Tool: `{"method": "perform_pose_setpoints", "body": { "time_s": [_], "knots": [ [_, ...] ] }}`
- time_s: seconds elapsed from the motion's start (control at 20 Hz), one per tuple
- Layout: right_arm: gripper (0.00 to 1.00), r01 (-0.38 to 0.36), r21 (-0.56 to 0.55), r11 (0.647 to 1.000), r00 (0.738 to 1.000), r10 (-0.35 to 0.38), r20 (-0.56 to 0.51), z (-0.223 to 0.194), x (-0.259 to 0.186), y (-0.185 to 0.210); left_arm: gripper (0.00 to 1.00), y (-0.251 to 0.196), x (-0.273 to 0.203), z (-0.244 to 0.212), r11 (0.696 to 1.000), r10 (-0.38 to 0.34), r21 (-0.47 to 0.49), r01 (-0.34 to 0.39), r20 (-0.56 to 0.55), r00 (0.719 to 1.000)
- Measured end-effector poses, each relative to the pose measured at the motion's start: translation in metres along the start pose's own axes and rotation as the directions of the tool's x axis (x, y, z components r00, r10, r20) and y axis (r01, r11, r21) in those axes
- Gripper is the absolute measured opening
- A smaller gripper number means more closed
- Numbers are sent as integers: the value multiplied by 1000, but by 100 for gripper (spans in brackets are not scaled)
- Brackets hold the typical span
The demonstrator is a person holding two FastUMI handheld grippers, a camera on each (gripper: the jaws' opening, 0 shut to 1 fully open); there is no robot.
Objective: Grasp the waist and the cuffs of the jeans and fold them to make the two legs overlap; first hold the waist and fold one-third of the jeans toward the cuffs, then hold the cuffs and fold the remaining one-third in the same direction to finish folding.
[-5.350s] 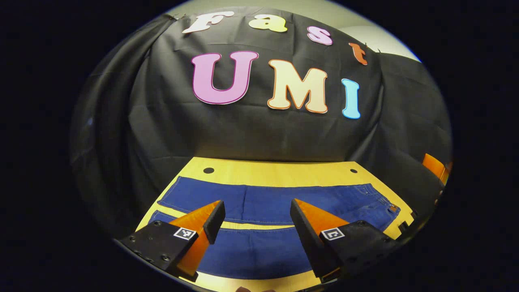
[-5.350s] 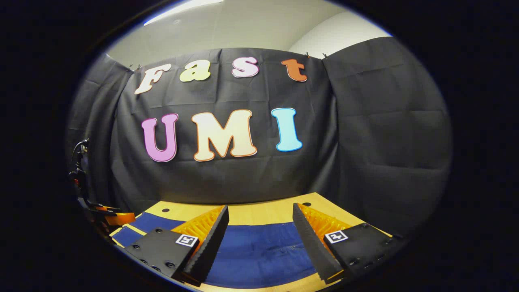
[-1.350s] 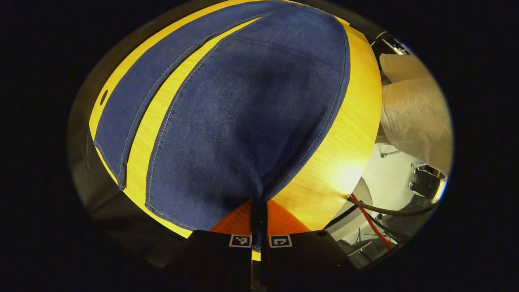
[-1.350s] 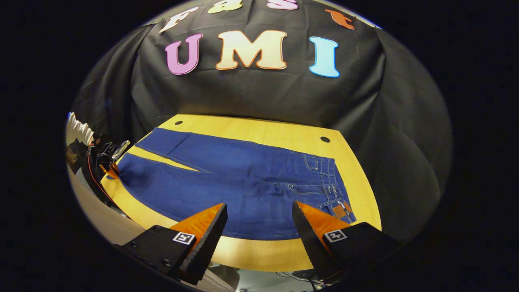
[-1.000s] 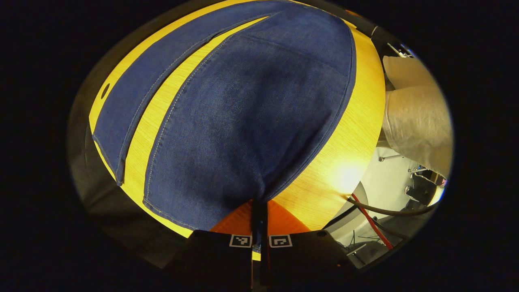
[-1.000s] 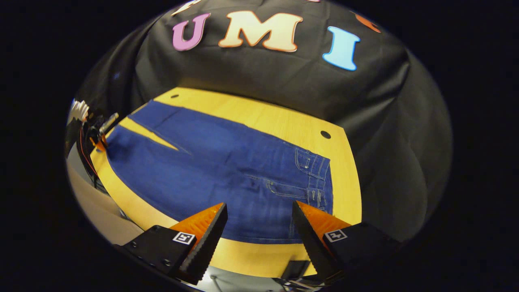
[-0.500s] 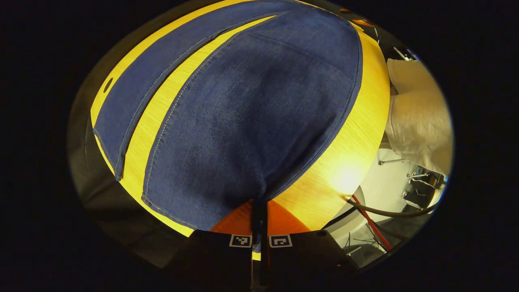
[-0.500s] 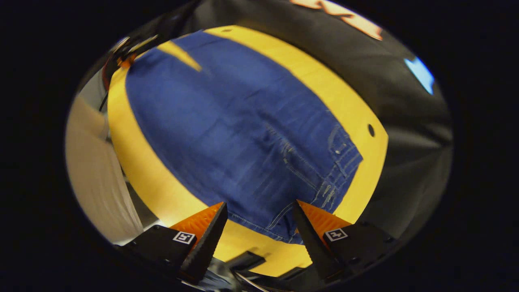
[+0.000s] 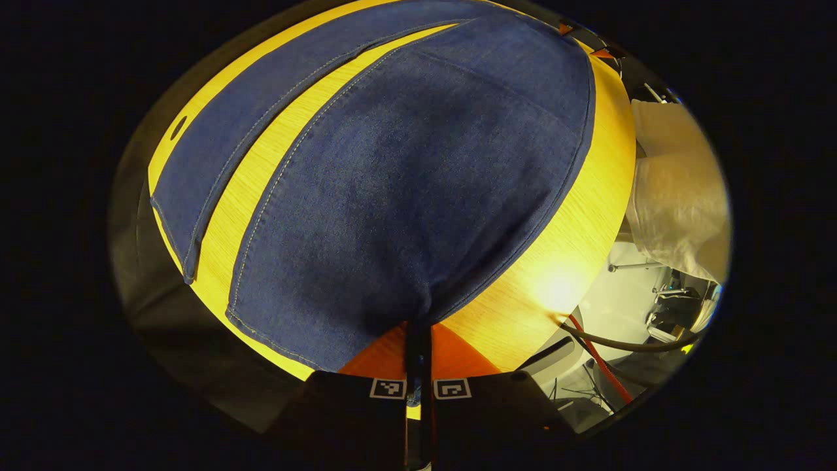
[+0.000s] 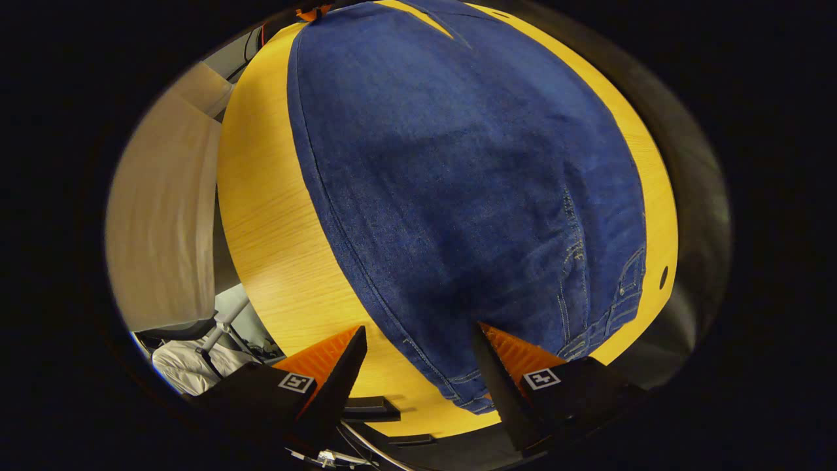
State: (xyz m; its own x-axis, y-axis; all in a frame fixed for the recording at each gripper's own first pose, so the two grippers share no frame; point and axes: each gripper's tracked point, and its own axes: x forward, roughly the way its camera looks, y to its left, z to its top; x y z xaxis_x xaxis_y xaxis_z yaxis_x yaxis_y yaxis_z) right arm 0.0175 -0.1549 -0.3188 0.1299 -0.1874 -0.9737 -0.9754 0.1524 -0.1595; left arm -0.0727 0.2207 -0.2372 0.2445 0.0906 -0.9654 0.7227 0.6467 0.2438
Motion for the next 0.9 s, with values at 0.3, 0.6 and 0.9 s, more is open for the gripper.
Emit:
{"method": "perform_pose_setpoints", "body": {
  "time_s": [0.3, 0.6, 0.9],
  "knots": [
    [92, -43, 23, 999, 998, 44, -47, 2, 7, 2, 1, 0, 1, 0, 1000, 19, -2, -19, 13, 1000],
    [74, -41, 67, 997, 997, 45, -66, 5, 5, -2, 1, 1, 2, -1, 1000, 21, -14, -21, 7, 1000],
    [23, 13, 195, 981, 999, -6, -36, 9, 4, -24, 1, -2, 2, -1, 996, 21, -82, -19, 34, 999]
  ]
}}
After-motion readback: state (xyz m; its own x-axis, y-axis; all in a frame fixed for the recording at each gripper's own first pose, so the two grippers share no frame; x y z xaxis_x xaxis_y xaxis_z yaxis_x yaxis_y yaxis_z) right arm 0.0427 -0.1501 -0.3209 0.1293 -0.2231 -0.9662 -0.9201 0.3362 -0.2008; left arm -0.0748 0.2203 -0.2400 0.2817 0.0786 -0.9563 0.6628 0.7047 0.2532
